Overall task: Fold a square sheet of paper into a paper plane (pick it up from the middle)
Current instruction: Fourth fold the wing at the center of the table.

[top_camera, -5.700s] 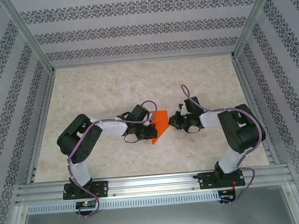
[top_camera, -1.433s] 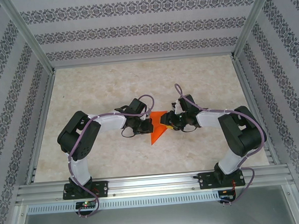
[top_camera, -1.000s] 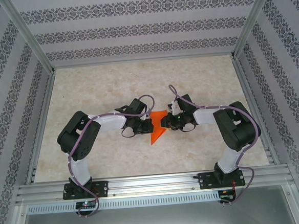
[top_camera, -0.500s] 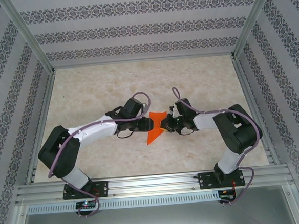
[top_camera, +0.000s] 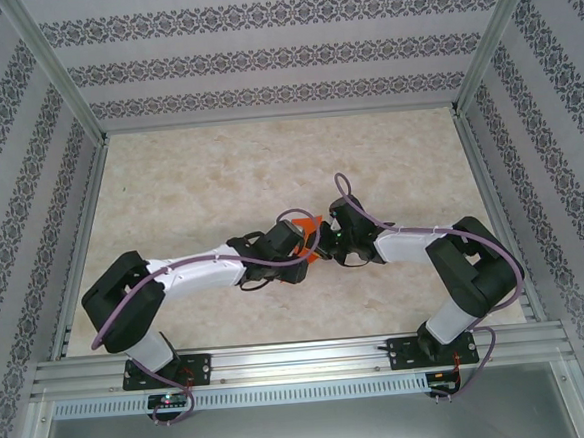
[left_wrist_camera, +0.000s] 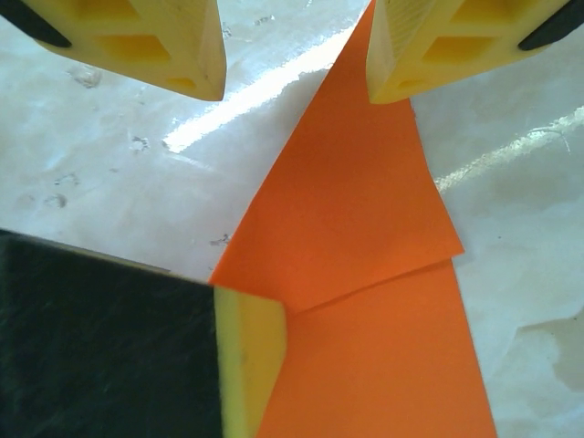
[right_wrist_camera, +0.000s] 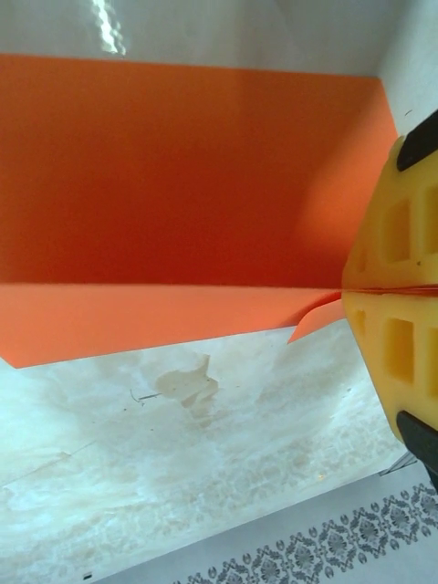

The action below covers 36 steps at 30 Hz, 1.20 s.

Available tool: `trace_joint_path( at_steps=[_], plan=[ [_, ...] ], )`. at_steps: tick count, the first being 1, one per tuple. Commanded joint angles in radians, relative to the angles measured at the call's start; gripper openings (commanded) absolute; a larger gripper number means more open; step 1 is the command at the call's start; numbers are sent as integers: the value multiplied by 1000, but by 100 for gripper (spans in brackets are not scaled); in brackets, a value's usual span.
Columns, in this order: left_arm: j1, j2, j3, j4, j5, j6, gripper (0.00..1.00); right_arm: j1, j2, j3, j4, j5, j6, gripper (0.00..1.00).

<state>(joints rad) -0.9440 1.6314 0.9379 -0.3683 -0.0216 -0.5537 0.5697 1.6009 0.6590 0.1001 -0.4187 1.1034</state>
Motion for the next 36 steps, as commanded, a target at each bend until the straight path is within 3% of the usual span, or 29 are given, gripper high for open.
trace_joint_path(
  at_steps=[1, 11, 25, 36],
  plan=[
    [-31, 29, -8, 17, -78, 3, 44, 12, -12, 28, -8, 31, 24, 9],
    [-80, 77, 15, 30, -221, -37, 40, 15, -13, 37, -13, 20, 23, 10],
    [-95, 94, 21, 37, -278, -54, 26, 14, -2, 51, -30, 14, 8, 10],
    [-95, 101, 22, 7, -320, -49, 28, 15, -5, 57, -37, 11, 3, 10]
  ],
)
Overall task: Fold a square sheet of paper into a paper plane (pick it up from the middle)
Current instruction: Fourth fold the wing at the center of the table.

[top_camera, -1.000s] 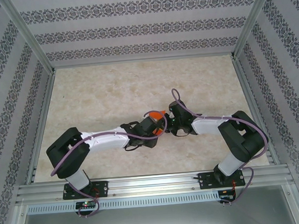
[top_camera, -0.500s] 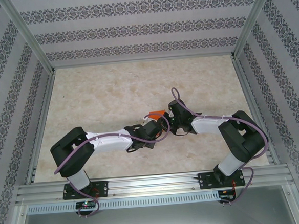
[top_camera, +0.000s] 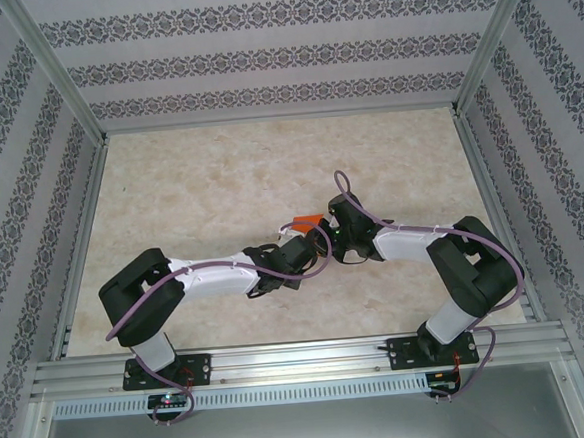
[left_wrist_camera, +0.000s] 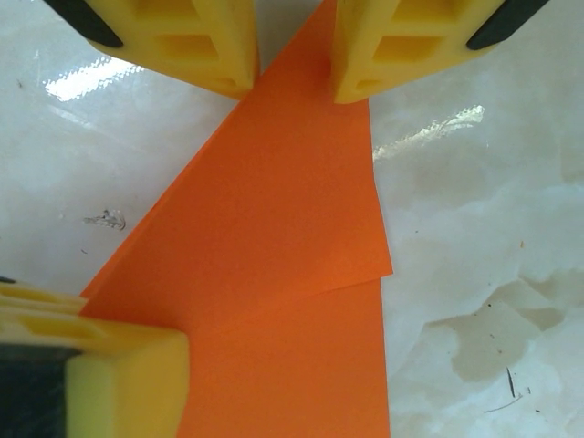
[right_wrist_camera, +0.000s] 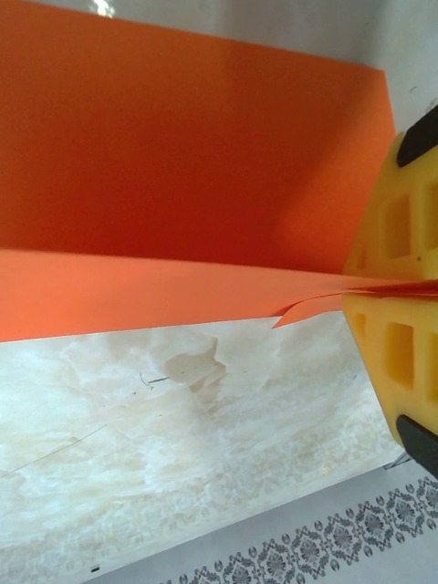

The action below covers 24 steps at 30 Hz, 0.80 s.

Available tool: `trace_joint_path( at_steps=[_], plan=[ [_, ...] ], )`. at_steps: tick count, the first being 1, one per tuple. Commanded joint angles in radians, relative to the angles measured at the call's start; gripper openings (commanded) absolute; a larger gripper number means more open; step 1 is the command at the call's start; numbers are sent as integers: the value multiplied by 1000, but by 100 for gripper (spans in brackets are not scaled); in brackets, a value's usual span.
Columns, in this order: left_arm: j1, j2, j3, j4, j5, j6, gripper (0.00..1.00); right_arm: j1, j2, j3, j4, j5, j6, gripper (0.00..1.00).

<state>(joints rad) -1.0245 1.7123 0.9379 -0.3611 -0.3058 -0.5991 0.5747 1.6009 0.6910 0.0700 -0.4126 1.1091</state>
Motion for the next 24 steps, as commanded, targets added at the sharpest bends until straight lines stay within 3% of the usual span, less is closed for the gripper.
trace_joint_path(
  at_steps=[1, 9, 20, 22, 24],
  plan=[
    [-14, 24, 24, -4, -38, 0, 28, 10, -4, 27, -7, 5, -3, 10],
    [-14, 33, 25, -16, -55, 1, 26, 12, 2, 34, -12, 1, -5, 10],
    [-14, 33, 29, -19, -67, 9, 15, 11, 1, 45, -32, 1, -20, 11],
    [-14, 31, 30, -21, -71, 11, 15, 11, 1, 49, -38, -1, -27, 10],
    [-14, 20, 24, -12, -68, 19, 22, 11, -1, 52, -40, 0, -27, 8]
  ],
)
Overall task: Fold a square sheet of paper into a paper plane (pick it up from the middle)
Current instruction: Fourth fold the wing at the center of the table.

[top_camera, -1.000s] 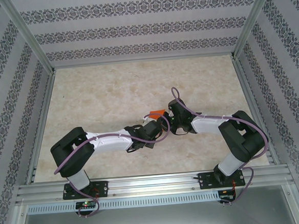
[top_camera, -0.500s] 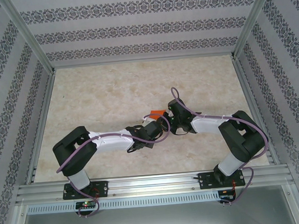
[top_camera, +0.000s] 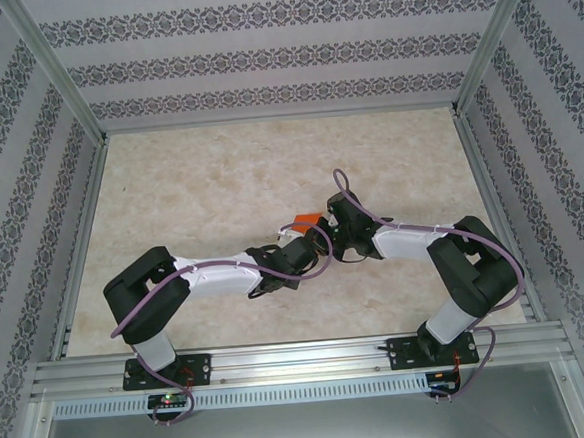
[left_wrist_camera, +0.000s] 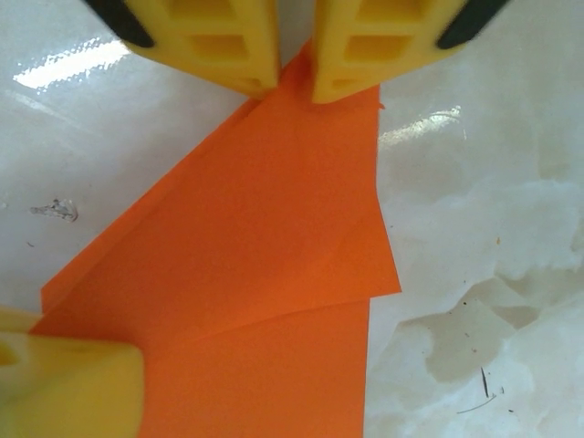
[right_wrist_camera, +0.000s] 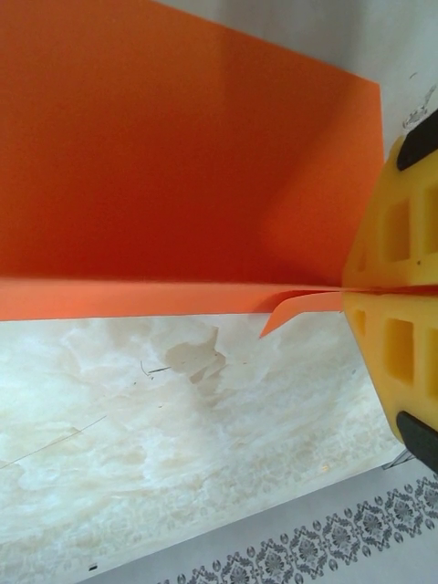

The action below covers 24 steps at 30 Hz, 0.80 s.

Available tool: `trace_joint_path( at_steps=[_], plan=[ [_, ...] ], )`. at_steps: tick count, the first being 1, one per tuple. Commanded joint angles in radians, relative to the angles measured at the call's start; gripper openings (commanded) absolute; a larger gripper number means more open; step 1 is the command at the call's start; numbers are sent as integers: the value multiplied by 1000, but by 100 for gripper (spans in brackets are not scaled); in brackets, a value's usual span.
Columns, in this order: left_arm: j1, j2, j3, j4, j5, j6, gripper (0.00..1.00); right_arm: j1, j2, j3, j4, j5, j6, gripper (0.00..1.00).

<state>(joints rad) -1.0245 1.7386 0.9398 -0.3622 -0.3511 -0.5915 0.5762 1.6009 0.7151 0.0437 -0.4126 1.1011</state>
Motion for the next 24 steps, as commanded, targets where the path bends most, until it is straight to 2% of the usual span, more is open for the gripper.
trace_joint_path(
  at_steps=[1, 5, 8, 19, 24],
  plan=[
    [-14, -14, 16, -3, -22, 17, 26, 9, -2, 30, -13, -4, -17, 8],
    [-14, -39, -4, 15, -21, 42, 39, 9, -7, 33, 0, -5, -6, 8],
    [-14, -42, -8, 16, -22, 50, 42, 8, -7, 36, -3, -6, -6, 7],
    [-17, -31, -11, -3, -81, 72, 42, 7, -9, 42, -7, -9, -6, 7],
    [-17, -20, -8, -4, -91, 91, 39, 7, -7, 49, -11, -11, -7, 8]
  ],
)
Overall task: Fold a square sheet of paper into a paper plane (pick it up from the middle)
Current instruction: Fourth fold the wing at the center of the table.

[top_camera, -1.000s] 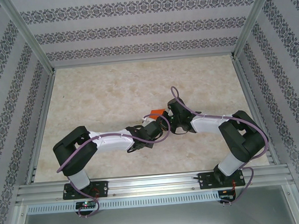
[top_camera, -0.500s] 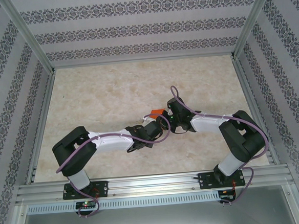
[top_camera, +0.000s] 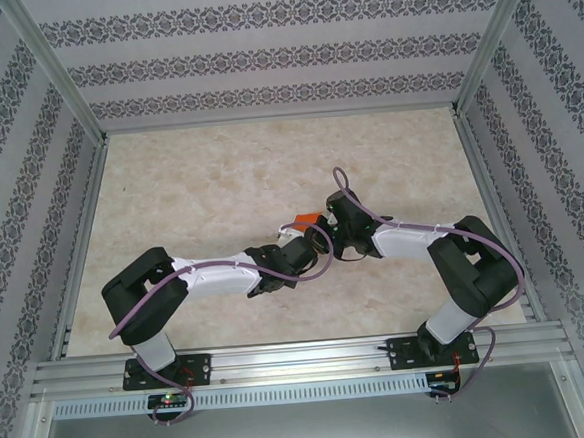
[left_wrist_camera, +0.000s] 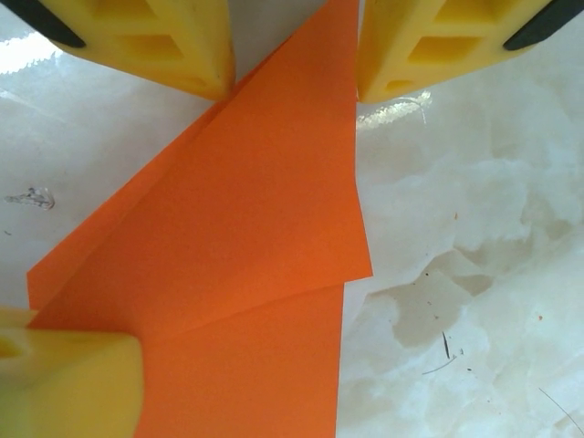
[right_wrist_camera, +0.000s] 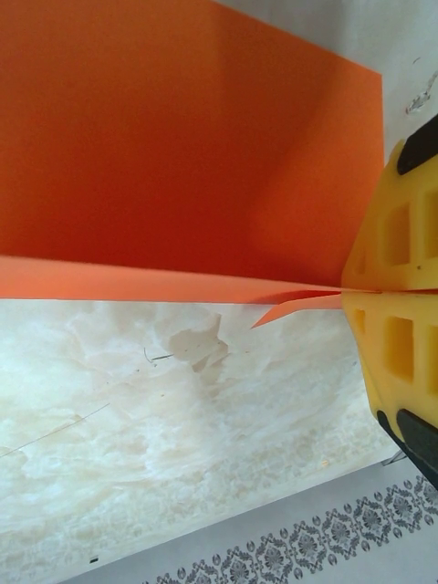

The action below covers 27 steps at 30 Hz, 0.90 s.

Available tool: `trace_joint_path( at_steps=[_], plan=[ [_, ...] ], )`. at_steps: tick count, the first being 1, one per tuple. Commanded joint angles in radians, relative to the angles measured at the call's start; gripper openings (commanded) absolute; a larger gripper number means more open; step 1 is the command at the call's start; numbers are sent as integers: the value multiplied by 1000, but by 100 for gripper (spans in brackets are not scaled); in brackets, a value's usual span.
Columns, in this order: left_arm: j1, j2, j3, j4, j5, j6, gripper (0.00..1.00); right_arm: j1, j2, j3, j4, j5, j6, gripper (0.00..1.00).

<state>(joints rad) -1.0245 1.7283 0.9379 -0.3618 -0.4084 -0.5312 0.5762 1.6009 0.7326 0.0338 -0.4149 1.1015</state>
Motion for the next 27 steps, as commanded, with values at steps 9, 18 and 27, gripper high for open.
trace_joint_path(
  at_steps=[9, 18, 27],
  plan=[
    [-17, 2, -11, 0, -46, 43, 28, 9, -6, 35, -12, -6, -11, 8],
    [-17, 20, -4, -9, -62, 39, 20, 9, -2, 39, -21, -9, -23, 8],
    [-16, 30, 3, -10, -62, 29, 7, 8, -8, 43, -23, -10, -35, 14]
  ],
)
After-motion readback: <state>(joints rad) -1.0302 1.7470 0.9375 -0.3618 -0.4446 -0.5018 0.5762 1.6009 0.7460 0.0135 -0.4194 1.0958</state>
